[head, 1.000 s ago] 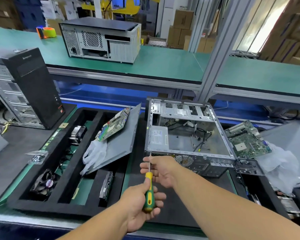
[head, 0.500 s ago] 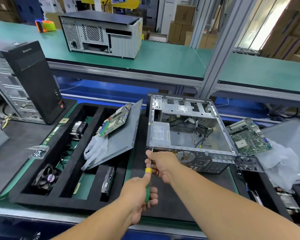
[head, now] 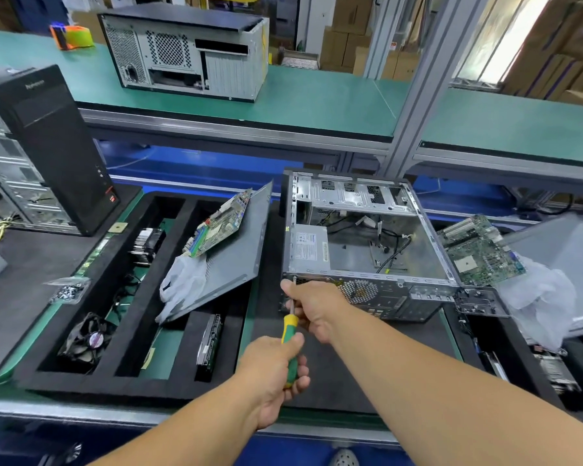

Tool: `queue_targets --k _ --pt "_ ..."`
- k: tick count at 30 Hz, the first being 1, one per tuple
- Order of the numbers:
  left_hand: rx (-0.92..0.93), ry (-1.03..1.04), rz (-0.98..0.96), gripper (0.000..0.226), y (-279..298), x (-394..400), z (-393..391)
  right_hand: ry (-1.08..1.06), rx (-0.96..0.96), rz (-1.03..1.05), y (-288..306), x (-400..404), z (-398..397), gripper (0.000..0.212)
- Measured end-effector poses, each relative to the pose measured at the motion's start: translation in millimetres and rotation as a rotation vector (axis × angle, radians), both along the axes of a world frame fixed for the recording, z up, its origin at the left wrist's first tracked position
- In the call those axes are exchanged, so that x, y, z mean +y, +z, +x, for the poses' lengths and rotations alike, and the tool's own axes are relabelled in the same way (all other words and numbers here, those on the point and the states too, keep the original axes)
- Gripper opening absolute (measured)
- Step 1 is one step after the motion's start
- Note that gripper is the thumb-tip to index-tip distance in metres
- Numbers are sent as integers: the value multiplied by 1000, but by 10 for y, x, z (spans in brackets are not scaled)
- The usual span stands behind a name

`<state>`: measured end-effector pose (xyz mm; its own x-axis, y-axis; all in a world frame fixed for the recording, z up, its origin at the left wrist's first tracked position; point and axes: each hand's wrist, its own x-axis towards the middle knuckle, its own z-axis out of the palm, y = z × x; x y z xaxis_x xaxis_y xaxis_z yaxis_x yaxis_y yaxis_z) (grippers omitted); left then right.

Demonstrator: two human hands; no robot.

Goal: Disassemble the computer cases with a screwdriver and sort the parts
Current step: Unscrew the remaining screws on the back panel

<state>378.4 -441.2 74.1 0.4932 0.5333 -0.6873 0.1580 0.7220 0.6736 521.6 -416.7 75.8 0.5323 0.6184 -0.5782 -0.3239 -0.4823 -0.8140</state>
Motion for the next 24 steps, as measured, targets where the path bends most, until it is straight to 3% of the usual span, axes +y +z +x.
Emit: queue_targets --k 4,9,14,17,24 --pt "-18 39 -96 36 19 7 10 64 208 21 73 -71 70 27" --pt "-63 19 -144 58 15 32 5 50 148 22 63 -60 67 11" --pt "-59 -30 -37 36 -4 12 9 -62 82 19 -59 23 37 23" --pt "-54 -18 -20 27 -12 9 -7 -135 233 12 -51 33 10 17" --pt "-14 23 -50 44 17 42 -36 -219 438 61 -9 49 17 24"
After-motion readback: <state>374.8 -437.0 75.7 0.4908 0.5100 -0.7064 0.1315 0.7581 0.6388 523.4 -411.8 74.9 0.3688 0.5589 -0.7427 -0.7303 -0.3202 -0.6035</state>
